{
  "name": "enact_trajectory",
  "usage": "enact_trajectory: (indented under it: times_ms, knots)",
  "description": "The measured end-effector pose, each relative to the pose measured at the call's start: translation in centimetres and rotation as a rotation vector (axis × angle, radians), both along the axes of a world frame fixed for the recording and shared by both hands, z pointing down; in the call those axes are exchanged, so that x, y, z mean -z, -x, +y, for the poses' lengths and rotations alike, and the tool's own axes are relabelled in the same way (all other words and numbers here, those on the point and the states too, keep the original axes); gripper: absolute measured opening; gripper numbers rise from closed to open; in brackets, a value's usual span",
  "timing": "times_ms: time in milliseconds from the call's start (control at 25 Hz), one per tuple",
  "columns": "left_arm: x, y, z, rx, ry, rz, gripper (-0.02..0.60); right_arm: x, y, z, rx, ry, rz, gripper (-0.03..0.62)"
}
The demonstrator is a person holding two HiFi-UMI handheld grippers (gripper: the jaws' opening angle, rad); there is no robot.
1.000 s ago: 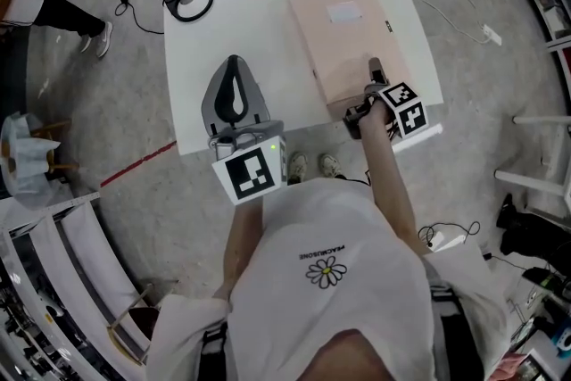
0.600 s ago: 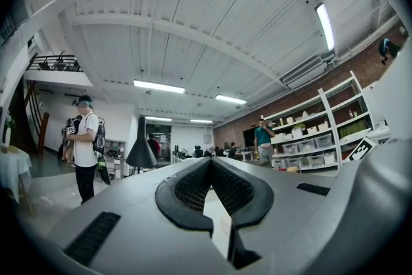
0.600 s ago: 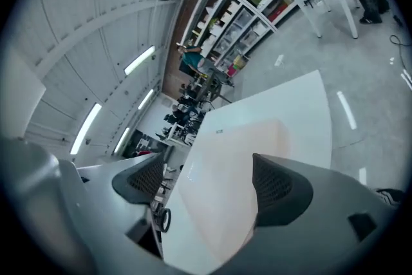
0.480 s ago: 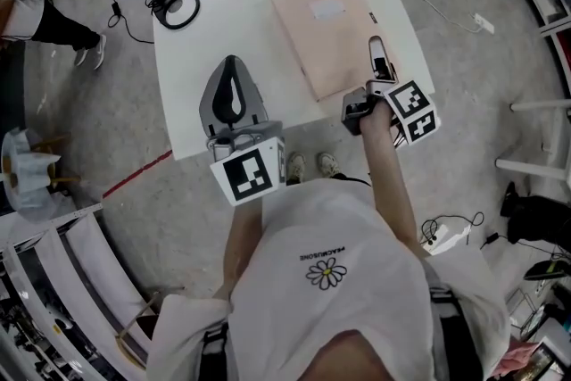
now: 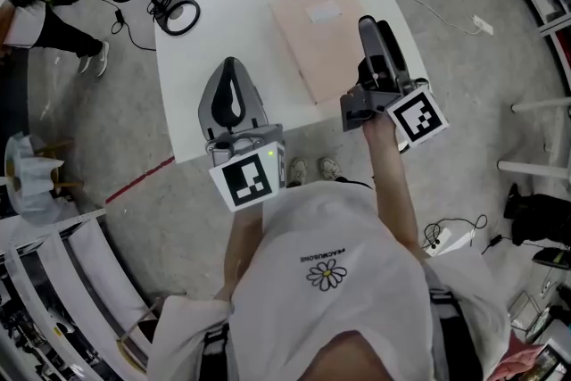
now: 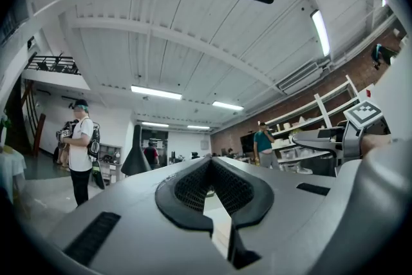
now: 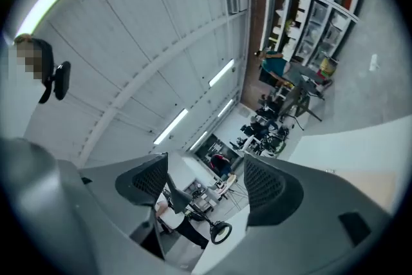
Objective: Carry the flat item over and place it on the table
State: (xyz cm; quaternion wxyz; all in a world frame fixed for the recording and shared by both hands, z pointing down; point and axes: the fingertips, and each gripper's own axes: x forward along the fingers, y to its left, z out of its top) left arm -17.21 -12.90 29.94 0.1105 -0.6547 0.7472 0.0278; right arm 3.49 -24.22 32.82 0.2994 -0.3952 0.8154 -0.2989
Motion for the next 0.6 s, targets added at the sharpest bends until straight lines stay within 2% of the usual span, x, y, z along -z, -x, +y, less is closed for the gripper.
enact_trajectory:
  times_ms: [160,280,480,600]
  knots:
    - [0.9,0.0,0.3,0.001,-0.018,-0.003,0.012,3.0,1.7,1.5,0.01,-0.18,0.196,0.377]
    - [1.3,-0.2,0.6,-0.002,-0.028,-0.008,0.012,4.3,3.2,2.8,0.033,-0.299,0.285,0.377]
    - [1.6,-0.5,0.9,-0.007,-0.04,-0.021,0.012,4.5,5.0,4.4,0.057,-0.382,0.4,0.377]
    - [1.7,-0.3,0.9,-0.002,-0.041,0.0,0.012,4.3,5.9,4.9,0.065,-0.414,0.47,0.376]
